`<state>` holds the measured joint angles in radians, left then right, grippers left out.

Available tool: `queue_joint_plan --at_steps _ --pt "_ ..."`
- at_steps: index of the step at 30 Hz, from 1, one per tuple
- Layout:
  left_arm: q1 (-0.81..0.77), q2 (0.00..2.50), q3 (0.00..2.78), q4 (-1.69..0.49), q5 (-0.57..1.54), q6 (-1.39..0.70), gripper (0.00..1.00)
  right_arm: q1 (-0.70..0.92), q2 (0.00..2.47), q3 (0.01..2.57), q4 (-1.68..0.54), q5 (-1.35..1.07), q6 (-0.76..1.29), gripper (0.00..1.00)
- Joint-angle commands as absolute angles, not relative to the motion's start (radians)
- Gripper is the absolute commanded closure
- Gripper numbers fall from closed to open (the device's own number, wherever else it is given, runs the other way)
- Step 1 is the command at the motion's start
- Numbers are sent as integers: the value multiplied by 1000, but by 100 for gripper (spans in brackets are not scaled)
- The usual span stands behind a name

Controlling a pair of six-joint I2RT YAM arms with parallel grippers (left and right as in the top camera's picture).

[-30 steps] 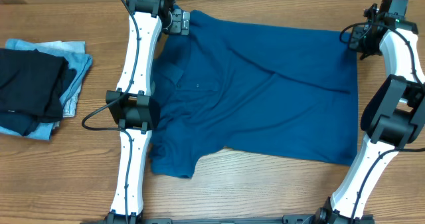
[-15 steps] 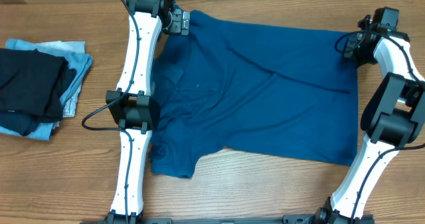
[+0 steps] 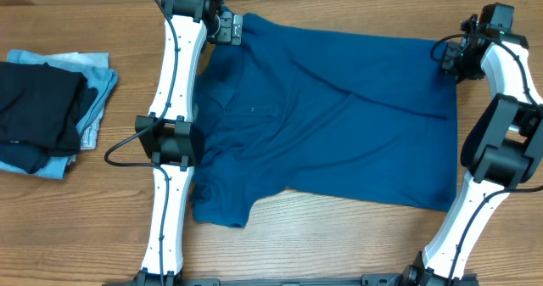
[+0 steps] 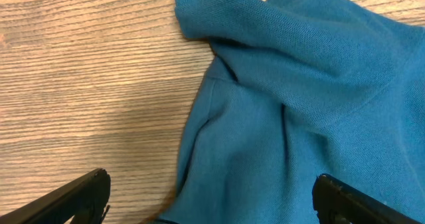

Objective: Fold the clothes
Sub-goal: 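Hold the shirt corners with both grippers, keeping it stretched flat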

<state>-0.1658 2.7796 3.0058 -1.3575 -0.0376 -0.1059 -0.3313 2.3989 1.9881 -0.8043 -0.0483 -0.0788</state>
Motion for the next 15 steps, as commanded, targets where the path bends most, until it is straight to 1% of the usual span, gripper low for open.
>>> queue_joint_plan --at_steps 1,5,9,10,12,14,15 --pt "-160 2781 3007 -1357 -26 -120 0 -326 2403 1977 -797 -91 -75 59" --pt "-160 2781 3007 -1357 -26 -120 0 -326 2403 1919 -772 -110 -75 59" --pt "-160 2781 3007 -1357 -26 -120 0 -326 2404 1914 -768 -110 -75 60" --pt "-160 2781 3007 -1357 -26 -120 0 -326 2404 1914 -768 -110 -75 65" --pt "-160 2781 3007 -1357 -26 -120 0 -326 2403 1915 -765 -109 -75 84" --pt "-160 2781 3007 -1357 -26 -120 0 -326 2403 1928 -769 -106 -75 93" --pt "-160 2781 3007 -1357 -26 -120 0 -326 2402 1939 -773 -106 -75 94"
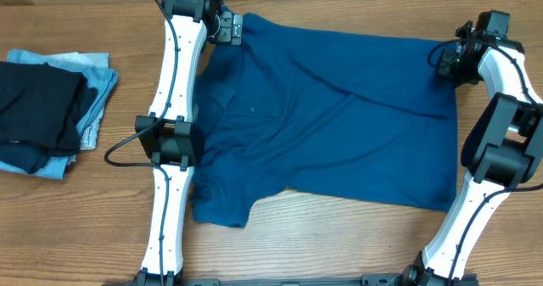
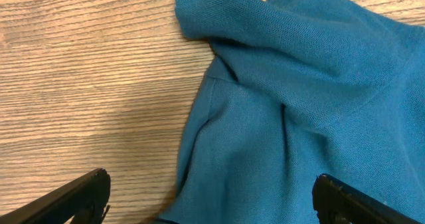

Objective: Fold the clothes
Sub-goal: 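Hold the shirt corners with both grippers, keeping it stretched flat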

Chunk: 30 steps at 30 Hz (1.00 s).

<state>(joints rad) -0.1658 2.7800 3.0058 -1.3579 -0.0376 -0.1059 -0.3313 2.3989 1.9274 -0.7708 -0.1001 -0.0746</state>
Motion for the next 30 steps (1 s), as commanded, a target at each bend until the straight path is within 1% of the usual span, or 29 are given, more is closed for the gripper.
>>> queue_joint_plan --at_steps 1,7,17,18,19,20,30 --pt "-160 2781 3007 -1357 -26 -120 0 -326 2402 1954 -778 -106 -75 95" --pt "-160 2781 3007 -1357 -26 -120 0 -326 2401 2090 -826 -106 -75 96" --pt "-160 2781 3007 -1357 -26 -120 0 -326 2401 2096 -841 -106 -75 95" --pt "-161 2781 3007 -1357 -26 -120 0 -326 2401 2096 -845 -106 -75 91" --pt "-161 2781 3007 -1357 -25 -120 0 -326 2401 2096 -848 -106 -75 83" --pt "-161 2781 3007 -1357 -26 -120 0 -326 2401 2096 -849 -106 -75 81" --pt "-161 2781 3007 -1357 -26 -120 0 -327 2402 2096 -852 -106 -75 81"
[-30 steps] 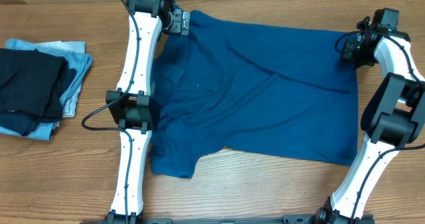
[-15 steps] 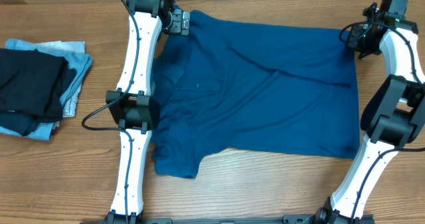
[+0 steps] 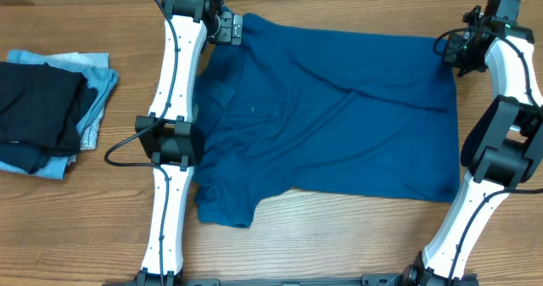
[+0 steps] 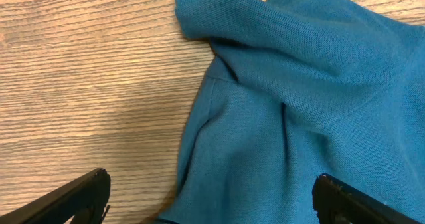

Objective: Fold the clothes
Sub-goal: 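Hold the shirt corners with both grippers, keeping it stretched flat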

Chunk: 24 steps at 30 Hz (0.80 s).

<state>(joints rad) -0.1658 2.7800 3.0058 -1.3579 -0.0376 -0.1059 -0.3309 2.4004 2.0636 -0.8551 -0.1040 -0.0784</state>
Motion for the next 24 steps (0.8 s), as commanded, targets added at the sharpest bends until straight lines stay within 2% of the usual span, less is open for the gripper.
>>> queue_joint_plan --at_steps 1,9,24 --pt "-161 2781 3007 -1357 -26 -120 0 -327 2402 2096 -852 -105 -75 81" --pt "-161 2781 3007 -1357 -26 -120 0 -327 2415 2094 -836 -54 -75 76" --pt "-163 2781 3007 -1357 -26 -120 0 -285 2463 2095 -848 -57 -75 74"
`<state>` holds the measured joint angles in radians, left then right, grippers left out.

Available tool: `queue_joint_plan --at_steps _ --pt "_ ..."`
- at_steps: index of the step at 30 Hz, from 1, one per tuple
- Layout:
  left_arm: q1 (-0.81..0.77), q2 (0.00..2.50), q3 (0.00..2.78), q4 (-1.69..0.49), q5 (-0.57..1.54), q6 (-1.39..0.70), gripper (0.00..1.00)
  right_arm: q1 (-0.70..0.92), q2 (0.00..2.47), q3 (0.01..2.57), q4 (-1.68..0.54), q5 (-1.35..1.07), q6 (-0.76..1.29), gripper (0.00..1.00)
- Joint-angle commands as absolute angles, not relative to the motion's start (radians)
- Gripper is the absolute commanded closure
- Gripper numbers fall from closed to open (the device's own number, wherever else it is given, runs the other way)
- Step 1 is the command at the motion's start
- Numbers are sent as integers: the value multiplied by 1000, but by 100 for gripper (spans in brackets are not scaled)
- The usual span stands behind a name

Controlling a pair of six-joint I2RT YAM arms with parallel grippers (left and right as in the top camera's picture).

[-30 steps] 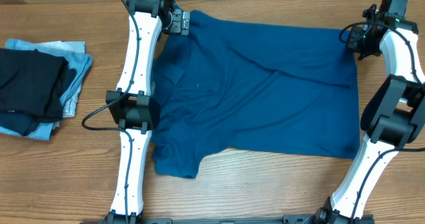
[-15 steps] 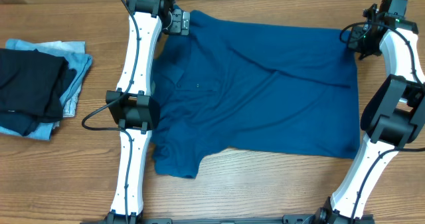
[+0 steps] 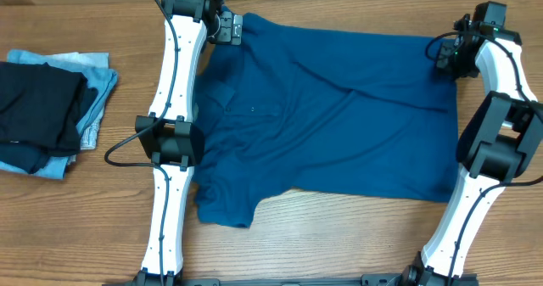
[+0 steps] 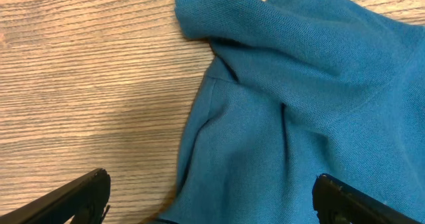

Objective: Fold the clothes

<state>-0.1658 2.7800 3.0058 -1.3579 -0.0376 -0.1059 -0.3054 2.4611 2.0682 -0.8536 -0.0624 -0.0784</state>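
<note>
A dark blue short-sleeved shirt [image 3: 339, 116] lies spread flat across the table, collar to the left. My left gripper [image 3: 227, 27] hangs over its far left corner. In the left wrist view this gripper [image 4: 211, 199] is open wide, one finger over bare wood and the other over a rumpled fold of the shirt [image 4: 299, 84]. My right gripper [image 3: 448, 55] sits at the shirt's far right corner, right on the cloth. It is too small in the overhead view to show how its jaws stand.
A pile of folded clothes [image 3: 47, 108], black on light blue, lies at the table's left edge. The wooden table [image 3: 339, 243] shows bare along the front. Both arms run up the shirt's left and right sides.
My right gripper has shifted a little left and toward the front, back over the shirt's far right corner. The left gripper and the cloth under it look the same.
At the two oldest moments my right gripper sat on the shirt's far right corner, whose right edge was slightly drawn in. Later it was farther out to the right and the right edge lay straighter. Now it is back over the corner. The left gripper stayed open throughout.
</note>
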Motion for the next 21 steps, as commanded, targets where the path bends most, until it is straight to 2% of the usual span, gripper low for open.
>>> queue_joint_plan --at_steps 1,7,11,21 --pt "-163 2781 3007 -1357 -26 -120 0 -278 2463 2095 -847 -54 -75 74" --pt "-163 2781 3007 -1357 -26 -120 0 -270 2463 2095 -846 -42 -75 75" --pt "-163 2781 3007 -1357 -26 -120 0 -270 2461 2095 -857 -34 -75 67" --pt "-163 2781 3007 -1357 -26 -120 0 -270 2403 2096 -886 28 -24 66"
